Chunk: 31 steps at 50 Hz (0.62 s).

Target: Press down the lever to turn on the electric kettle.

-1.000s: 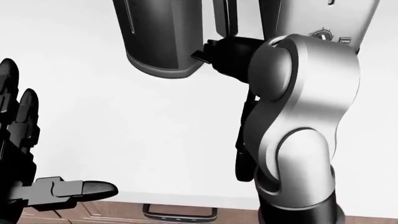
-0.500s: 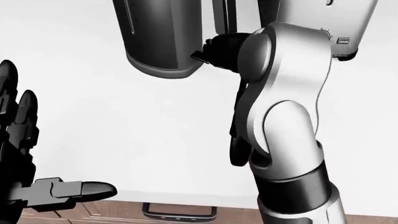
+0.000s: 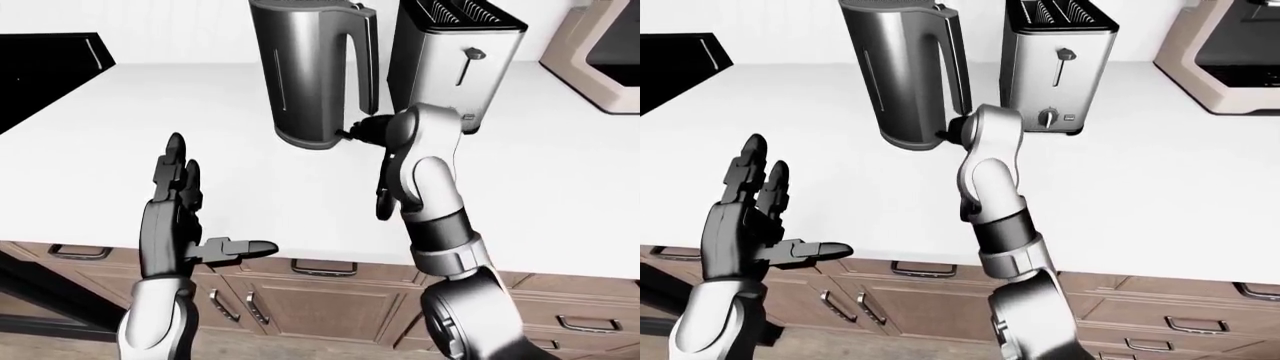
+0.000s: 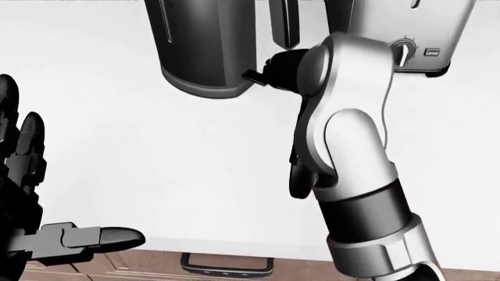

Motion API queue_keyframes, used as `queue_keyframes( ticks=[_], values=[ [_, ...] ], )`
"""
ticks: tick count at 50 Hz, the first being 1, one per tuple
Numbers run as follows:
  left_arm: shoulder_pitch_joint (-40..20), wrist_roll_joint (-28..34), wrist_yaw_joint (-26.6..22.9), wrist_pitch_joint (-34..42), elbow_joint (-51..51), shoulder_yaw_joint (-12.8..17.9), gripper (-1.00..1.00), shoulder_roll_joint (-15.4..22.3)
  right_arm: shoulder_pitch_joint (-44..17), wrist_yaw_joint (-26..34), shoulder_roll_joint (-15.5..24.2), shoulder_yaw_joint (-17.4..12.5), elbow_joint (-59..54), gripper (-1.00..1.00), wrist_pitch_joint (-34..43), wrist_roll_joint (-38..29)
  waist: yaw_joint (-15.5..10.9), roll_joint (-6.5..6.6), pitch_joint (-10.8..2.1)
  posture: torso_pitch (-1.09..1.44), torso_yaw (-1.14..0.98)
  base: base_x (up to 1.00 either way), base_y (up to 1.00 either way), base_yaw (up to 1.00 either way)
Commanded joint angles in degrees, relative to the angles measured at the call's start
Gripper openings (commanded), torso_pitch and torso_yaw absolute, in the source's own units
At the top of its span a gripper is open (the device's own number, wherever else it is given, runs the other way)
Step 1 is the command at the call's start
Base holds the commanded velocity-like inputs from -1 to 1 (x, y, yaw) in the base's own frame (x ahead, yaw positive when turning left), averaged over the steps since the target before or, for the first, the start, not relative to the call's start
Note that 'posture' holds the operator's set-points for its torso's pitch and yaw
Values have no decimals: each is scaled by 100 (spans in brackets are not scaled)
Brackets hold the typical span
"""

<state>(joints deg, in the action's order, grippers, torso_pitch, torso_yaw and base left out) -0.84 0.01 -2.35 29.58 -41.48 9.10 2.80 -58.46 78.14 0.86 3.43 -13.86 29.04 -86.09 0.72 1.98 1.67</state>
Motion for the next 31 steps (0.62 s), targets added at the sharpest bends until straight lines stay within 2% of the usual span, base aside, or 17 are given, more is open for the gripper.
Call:
queue_keyframes(
  ticks=[1, 5, 12, 31],
  values=[
    [-84, -1, 8, -182, -207, 26, 100, 31, -193, -153, 36, 3, 134, 100, 4, 10, 0, 13, -129, 0, 0, 0, 0, 0],
    [-74, 0, 13, -206, -193, 27, 100, 25, -256, -237, 51, 0, 24, 100, 17, 71, -3, 8, -132, 0, 0, 0, 0, 0],
    [-68, -15, 18, -217, -182, 41, 100, 24, 15, -207, -20, 99, 183, 100, 3, 20, -12, 2, -134, 0, 0, 0, 0, 0],
    [-83, -67, 8, -176, -227, 84, 100, 40, -158, -55, -75, 92, 160, 100, -78, -93, -2, 9, -143, 0, 0, 0, 0, 0]
  ],
)
